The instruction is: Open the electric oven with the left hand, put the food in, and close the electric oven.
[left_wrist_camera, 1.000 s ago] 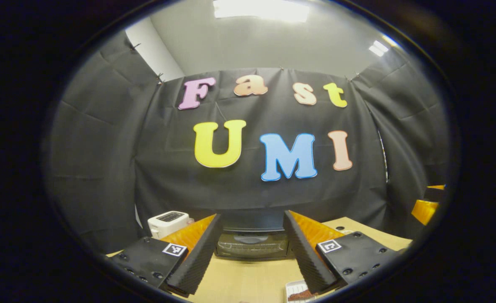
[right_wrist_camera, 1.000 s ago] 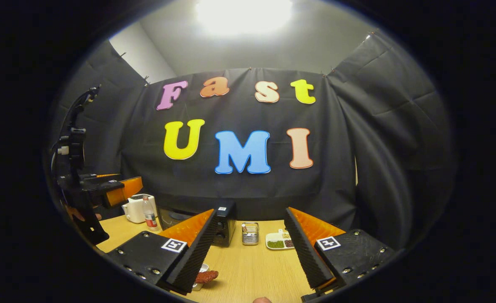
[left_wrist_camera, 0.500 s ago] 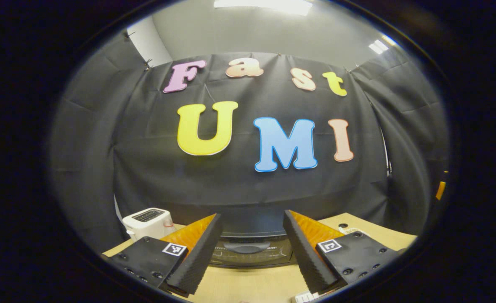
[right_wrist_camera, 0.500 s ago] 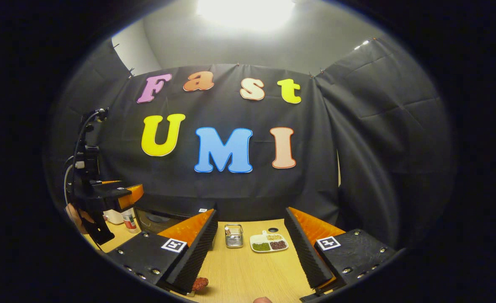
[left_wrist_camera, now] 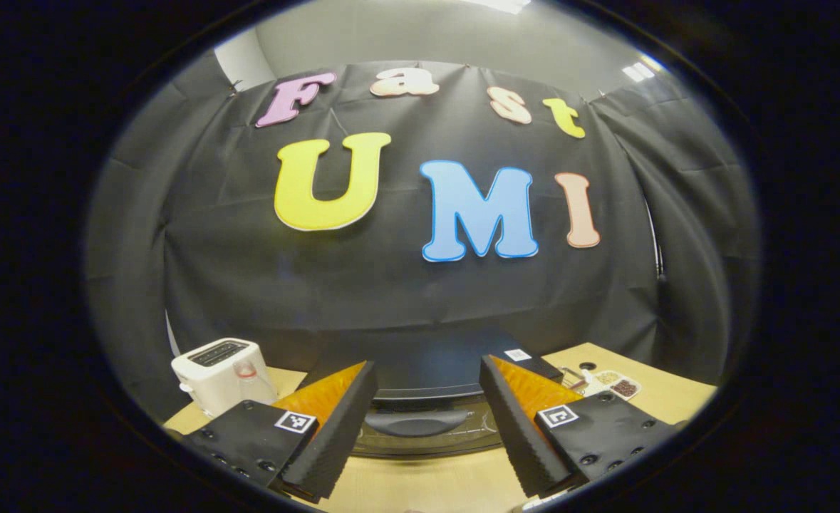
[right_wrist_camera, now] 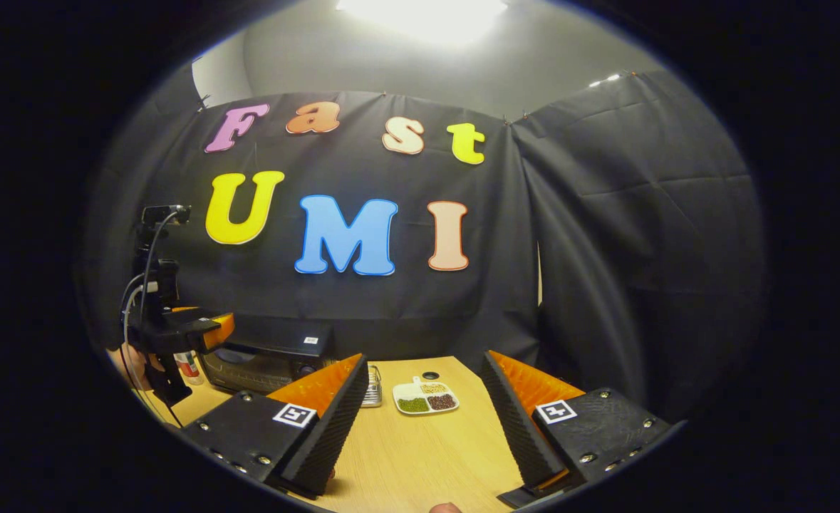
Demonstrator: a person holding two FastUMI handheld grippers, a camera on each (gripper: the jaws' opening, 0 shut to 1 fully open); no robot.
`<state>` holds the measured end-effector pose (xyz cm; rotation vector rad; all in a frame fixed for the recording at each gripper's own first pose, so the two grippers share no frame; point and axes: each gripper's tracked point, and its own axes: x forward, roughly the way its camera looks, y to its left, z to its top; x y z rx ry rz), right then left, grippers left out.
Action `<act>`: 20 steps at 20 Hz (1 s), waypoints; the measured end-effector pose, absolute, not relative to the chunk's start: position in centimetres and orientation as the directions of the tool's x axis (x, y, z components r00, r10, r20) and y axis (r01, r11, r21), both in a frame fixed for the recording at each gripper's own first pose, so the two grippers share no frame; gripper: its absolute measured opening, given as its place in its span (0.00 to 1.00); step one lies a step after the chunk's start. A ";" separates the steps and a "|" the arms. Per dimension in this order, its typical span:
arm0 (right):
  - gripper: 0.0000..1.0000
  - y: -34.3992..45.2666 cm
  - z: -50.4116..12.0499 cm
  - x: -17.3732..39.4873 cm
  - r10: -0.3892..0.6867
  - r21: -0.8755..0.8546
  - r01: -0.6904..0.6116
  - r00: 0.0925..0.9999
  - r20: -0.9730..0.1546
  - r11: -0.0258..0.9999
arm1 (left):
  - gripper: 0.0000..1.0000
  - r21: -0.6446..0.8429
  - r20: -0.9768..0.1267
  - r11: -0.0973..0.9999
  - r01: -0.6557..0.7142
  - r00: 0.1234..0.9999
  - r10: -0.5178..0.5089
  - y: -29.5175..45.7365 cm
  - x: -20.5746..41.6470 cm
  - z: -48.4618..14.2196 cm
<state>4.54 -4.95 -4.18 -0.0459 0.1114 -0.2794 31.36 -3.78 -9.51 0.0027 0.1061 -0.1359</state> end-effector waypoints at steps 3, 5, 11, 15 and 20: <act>0.96 -4.9 -4.5 4.4 -0.302 -0.078 0.295 0.946 -0.117 0.952 | 1.00 -0.006 -0.140 0.990 0.142 0.980 -0.141 -3.9 33.2 -11.7; 0.96 -5.0 -4.4 4.3 -0.318 -0.087 0.309 0.940 -0.120 0.947 | 1.00 -0.013 -0.163 0.990 0.142 0.976 -0.142 -3.9 34.1 -13.1; 0.96 -5.5 -4.6 3.5 -0.357 -0.114 0.343 0.925 -0.132 0.932 | 1.00 -0.019 -0.214 0.991 0.134 0.968 -0.135 -3.6 35.4 -16.4; 0.96 -5.9 -4.8 3.1 -0.369 -0.127 0.353 0.919 -0.140 0.927 | 1.00 -0.019 -0.242 0.992 0.122 0.962 -0.123 -3.2 35.7 -18.1; 0.96 -6.3 -4.7 3.1 -0.373 -0.138 0.355 0.917 -0.140 0.925 | 0.96 0.016 -0.228 0.992 0.121 0.967 -0.114 -3.3 35.4 -18.2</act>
